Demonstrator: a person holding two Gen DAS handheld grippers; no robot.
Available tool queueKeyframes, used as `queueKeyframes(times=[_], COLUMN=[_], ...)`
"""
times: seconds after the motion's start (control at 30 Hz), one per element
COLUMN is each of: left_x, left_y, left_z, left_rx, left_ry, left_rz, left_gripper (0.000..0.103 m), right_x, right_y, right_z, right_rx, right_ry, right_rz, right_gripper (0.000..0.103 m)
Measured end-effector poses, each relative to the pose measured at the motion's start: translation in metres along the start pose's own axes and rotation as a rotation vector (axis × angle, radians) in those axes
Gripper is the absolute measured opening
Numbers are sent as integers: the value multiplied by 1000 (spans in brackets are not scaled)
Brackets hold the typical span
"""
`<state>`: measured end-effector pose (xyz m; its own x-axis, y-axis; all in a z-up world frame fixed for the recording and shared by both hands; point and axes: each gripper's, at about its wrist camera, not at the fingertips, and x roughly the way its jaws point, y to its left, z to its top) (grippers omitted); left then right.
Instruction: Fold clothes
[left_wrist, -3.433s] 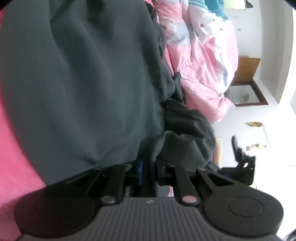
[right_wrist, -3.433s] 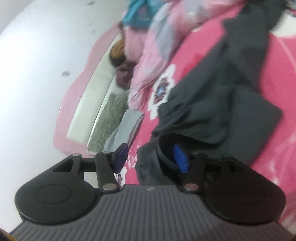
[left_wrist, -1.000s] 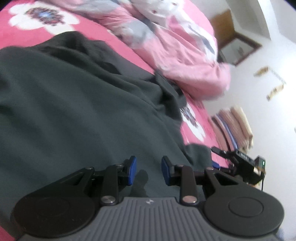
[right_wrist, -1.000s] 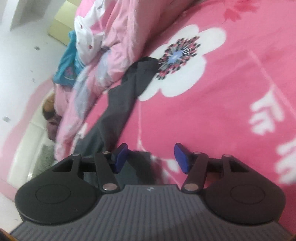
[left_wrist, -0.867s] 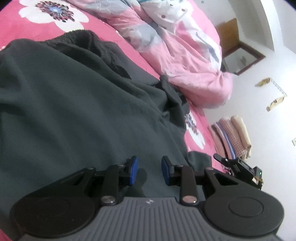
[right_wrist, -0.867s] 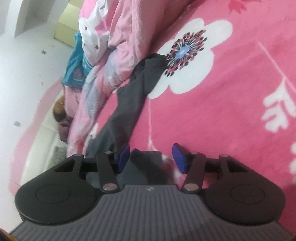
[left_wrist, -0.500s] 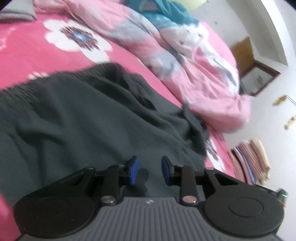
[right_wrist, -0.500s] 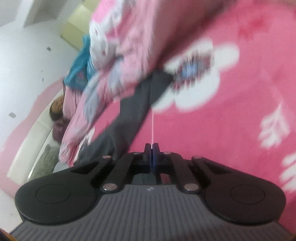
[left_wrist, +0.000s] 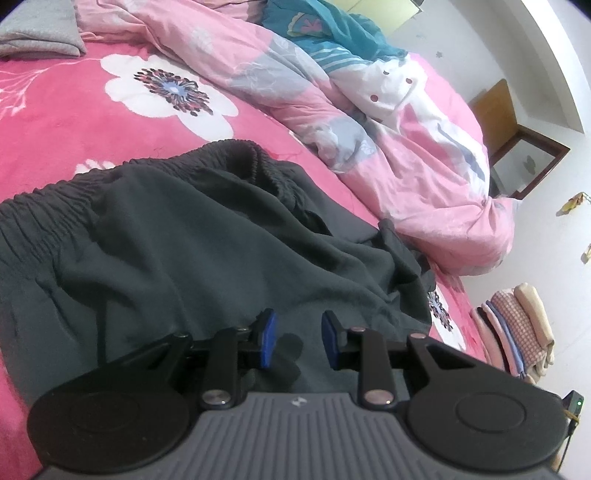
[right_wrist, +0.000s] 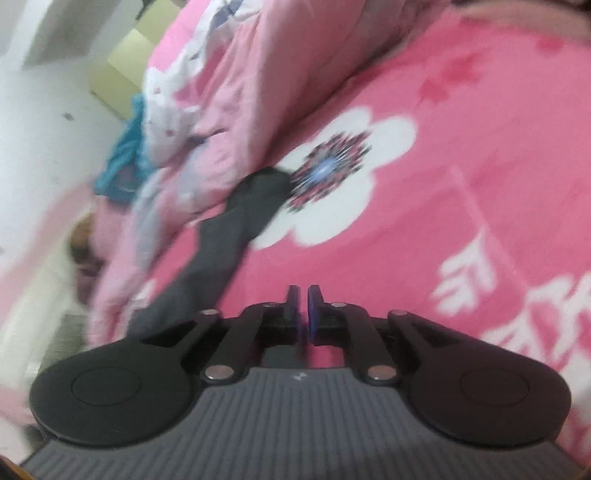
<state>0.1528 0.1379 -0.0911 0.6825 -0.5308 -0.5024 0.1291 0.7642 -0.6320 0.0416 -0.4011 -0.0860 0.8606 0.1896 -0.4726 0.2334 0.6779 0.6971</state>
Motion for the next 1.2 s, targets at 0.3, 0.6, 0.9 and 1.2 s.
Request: queueKeyframes(times=[0.3, 0.6, 0.9, 1.2], left_x=[-7, -13, -14, -27], left_y=[2, 8, 11, 8], left_z=[-3, 1, 3, 0], left_rx=[-20, -67, -79, -45], left_ry=[-42, -81, -89, -136], left_rz=[2, 0, 2, 1], left_gripper=[28, 30, 32, 34], right_x=[34, -12, -24, -110], right_y=[51, 43, 5, 53], right_z=[-23, -8, -4, -73], right_rx=[-296, -238, -67, -311], right_ry=[136, -88, -123, 54], right_rz=[-55, -227, -273, -171], right_gripper=[2, 2, 26, 27])
